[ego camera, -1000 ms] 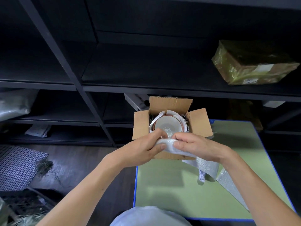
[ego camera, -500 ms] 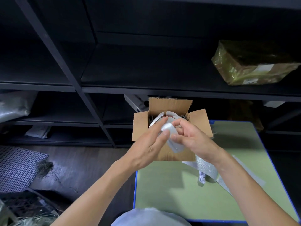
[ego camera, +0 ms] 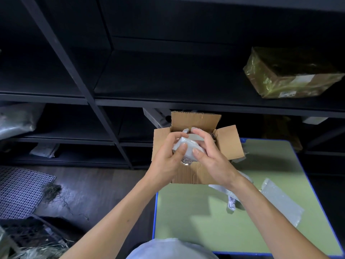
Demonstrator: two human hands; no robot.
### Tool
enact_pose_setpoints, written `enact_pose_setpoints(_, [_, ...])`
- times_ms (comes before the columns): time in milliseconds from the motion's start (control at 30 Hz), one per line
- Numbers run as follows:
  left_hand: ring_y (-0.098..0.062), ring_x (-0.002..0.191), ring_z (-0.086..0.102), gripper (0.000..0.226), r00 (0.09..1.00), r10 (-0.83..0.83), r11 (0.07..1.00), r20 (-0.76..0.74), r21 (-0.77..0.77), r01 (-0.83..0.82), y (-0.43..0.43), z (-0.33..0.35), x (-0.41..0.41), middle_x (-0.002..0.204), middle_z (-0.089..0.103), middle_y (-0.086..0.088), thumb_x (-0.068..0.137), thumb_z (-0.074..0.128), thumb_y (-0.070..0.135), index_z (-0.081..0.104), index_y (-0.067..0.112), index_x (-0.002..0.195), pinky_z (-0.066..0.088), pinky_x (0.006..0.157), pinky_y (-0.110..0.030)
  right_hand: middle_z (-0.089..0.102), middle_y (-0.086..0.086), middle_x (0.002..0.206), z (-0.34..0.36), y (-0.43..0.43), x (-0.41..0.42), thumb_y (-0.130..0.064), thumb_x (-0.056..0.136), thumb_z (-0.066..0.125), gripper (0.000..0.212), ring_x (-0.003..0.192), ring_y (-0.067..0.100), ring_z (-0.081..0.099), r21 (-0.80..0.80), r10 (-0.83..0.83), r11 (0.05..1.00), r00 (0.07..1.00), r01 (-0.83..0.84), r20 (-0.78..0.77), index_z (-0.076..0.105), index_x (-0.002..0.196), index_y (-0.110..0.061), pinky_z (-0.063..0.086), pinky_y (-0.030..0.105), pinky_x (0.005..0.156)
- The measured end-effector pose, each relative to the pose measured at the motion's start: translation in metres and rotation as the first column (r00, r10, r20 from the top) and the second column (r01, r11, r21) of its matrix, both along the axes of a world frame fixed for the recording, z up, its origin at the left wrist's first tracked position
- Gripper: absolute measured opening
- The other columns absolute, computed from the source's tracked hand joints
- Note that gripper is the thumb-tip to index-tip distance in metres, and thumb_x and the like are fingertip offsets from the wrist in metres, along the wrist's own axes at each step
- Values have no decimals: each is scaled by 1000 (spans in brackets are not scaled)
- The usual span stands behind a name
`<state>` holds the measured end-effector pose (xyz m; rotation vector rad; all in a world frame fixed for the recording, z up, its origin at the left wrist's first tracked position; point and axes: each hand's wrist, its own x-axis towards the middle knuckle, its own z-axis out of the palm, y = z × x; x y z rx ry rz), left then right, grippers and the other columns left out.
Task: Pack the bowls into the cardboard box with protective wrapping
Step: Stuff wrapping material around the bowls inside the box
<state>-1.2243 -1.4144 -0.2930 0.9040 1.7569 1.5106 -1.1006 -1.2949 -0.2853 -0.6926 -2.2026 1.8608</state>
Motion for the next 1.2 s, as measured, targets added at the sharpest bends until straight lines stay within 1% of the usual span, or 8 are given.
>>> enact_pose_setpoints(100, [-11,102,64,24,994,-39,999,102,23,36,-2,-2,2,110,63,17,105,45,26,51,31,127,54,91,-34,41,-22,146,-1,1,1,-27,108,40,49,127,-11,45,-12,17,1000,998,-16,53,26,152,-46,44,25,105])
enact_pose_setpoints(267, [14,95,57,22,999,-32,999,20,45,31,3,-4,13,103,53,40,107,41,31,46,31,128,49,75,-9,38,-35,142,-3,-2,-7,-37,107,40,49,127,-19,40,-1,10,1000,998,-10,57,26,152,-46,43,13,99])
enact_pose_setpoints(400, [0,96,64,23,998,66,997,-9,38,-66,6,-5,3,108,65,19,101,55,23,59,30,123,51,75,-17,58,-6,132,-2,1,-11,-18,100,58,41,120,13,58,75,-120,990,993,120,-13,48,136,-35,50,38,102])
enact_pose_setpoints(600, [-10,97,68,19,1000,-22,1000,-5,5,22,6,0,-28,109,68,7,96,66,23,64,28,114,56,80,-25,68,-10,111,7,12,-13,-23,94,68,29,99,11,68,155,-157,973,984,168,-79,61,121,-31,58,28,80])
enact_pose_setpoints(800, [-20,95,71,20,997,-74,997,34,17,74,6,-2,-40,110,69,-2,97,64,18,62,27,115,59,84,-34,66,-12,114,11,19,-19,-16,98,59,40,101,7,64,278,-45,960,998,34,34,54,134,-32,53,27,86])
enact_pose_setpoints(933, [-7,104,63,26,966,-146,988,-213,-86,130,6,-13,-44,113,64,14,98,59,16,61,27,122,51,86,-23,69,-21,98,6,26,-15,-8,90,66,32,89,0,64,346,-143,930,989,125,27,67,113,-31,48,11,73])
enact_pose_setpoints(1033, [-1,97,52,27,807,-220,963,-548,-253,91,2,-26,-54,107,51,19,98,58,20,61,31,123,39,76,-10,67,-18,88,-3,33,-1,-14,90,66,28,80,0,59,455,-190,883,974,114,125,65,109,-34,44,10,64])
enact_pose_setpoints(1200, [-20,98,55,28,628,-392,906,-672,-400,137,10,-44,-61,114,57,-1,94,60,11,66,20,120,49,79,-34,62,-22,78,-10,33,8,-23,89,66,23,71,0,55,493,-199,867,956,69,216,60,105,-38,41,12,58])
